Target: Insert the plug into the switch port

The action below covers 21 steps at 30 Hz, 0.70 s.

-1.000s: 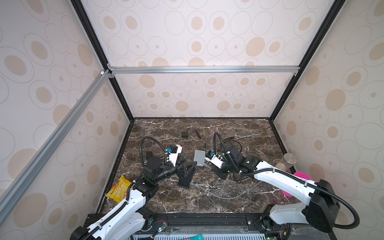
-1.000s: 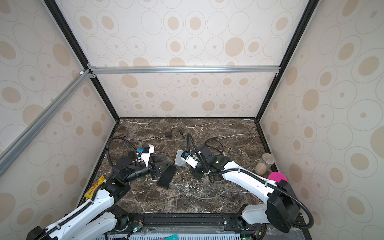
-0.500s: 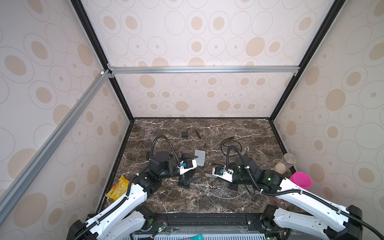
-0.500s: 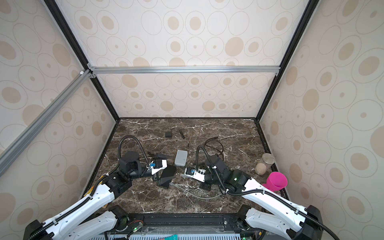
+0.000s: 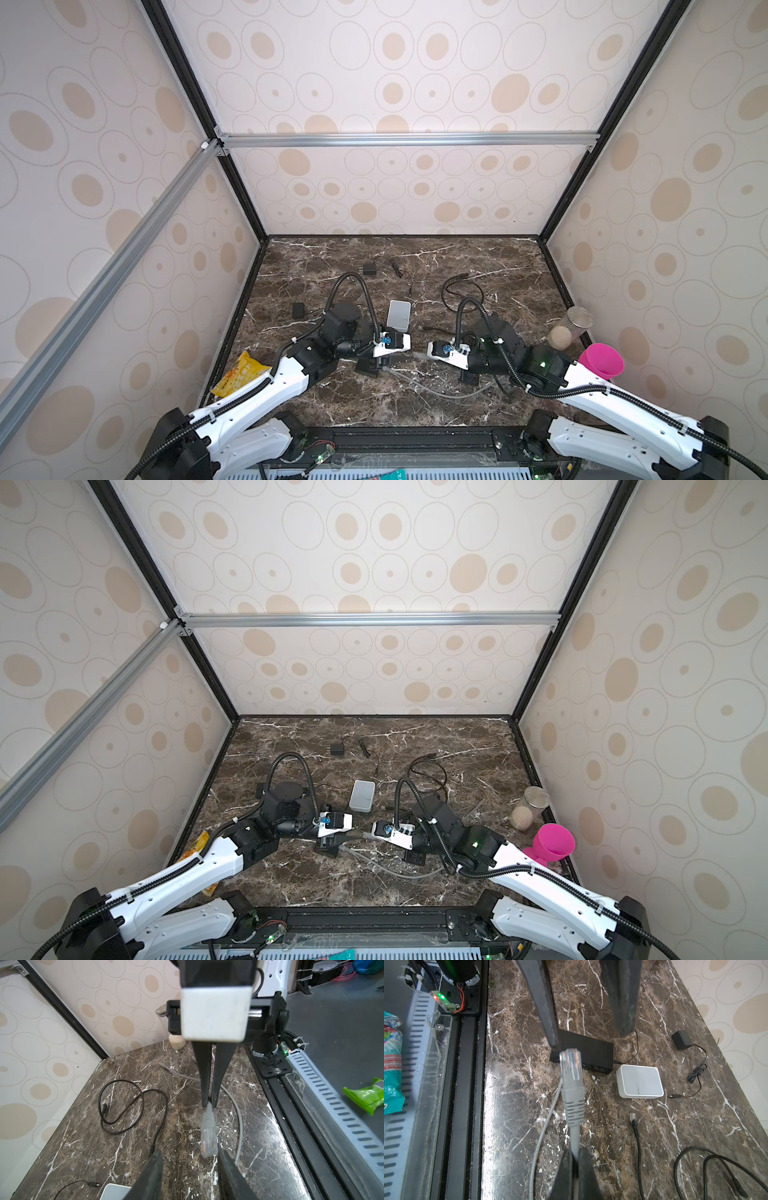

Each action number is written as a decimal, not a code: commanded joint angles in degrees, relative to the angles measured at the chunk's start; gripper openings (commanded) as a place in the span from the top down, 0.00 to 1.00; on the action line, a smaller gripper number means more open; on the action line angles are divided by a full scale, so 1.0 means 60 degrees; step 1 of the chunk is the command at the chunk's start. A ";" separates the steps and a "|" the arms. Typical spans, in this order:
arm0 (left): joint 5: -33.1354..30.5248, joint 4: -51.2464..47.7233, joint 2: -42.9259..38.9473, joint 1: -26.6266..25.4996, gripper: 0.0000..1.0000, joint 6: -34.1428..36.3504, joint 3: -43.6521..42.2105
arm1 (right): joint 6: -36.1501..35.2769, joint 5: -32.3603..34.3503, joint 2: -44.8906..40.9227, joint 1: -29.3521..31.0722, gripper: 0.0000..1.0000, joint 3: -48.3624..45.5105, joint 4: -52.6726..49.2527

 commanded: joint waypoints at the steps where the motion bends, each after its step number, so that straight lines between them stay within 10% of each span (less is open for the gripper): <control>1: 0.0116 -0.0167 0.0166 -0.0192 0.61 0.0230 0.0516 | 0.0032 0.0127 -0.0157 0.0081 1.00 -0.0105 0.0068; 21: -0.0085 -0.0746 0.1080 -0.0360 0.88 0.0000 0.1218 | 0.0378 0.0504 -0.0233 0.0096 1.00 -0.0132 0.0226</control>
